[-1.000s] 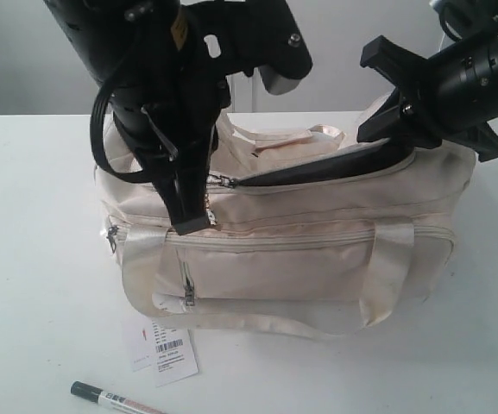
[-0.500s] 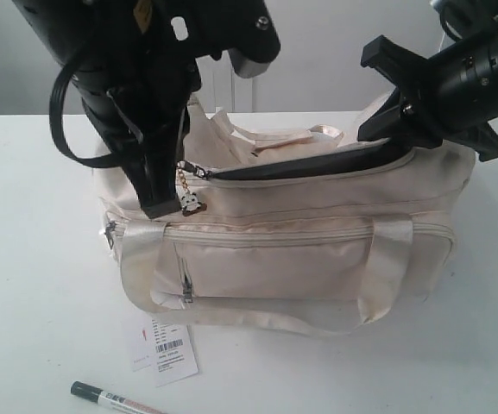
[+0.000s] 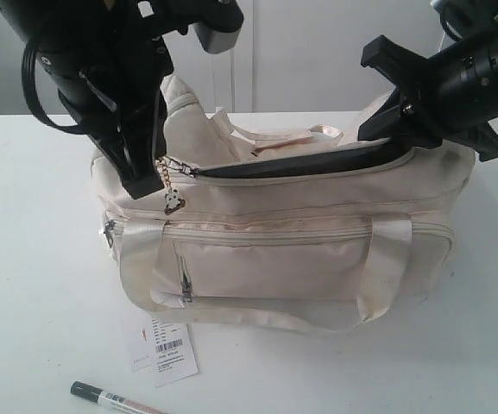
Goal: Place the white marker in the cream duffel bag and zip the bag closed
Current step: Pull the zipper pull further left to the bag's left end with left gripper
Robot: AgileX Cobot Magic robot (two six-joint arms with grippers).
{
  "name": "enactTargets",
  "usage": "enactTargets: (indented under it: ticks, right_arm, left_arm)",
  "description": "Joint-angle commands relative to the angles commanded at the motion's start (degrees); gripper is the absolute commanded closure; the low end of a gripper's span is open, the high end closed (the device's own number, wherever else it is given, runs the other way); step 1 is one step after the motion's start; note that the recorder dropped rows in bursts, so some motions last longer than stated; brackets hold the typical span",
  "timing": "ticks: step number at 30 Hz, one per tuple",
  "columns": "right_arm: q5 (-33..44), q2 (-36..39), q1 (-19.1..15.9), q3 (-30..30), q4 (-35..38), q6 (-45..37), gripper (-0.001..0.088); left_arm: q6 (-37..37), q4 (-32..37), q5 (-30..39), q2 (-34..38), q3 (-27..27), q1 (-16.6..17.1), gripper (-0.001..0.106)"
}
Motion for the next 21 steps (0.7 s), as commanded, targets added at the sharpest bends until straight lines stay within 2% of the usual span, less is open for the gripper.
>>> enactTargets:
  ticks: [8,21]
  right_arm:
    - [0.00,0.00,0.00,0.00,0.00,0.00,0.0868]
    - [0.42,0.00,0.00,0.00,0.00,-0.24,0.0868]
  left_arm:
    - [0.00,0.66,0.00,-0.37,4.47,1.38,0.105]
    - [0.00,3.95,0.00,-0.82,4.84,1.89,0.105]
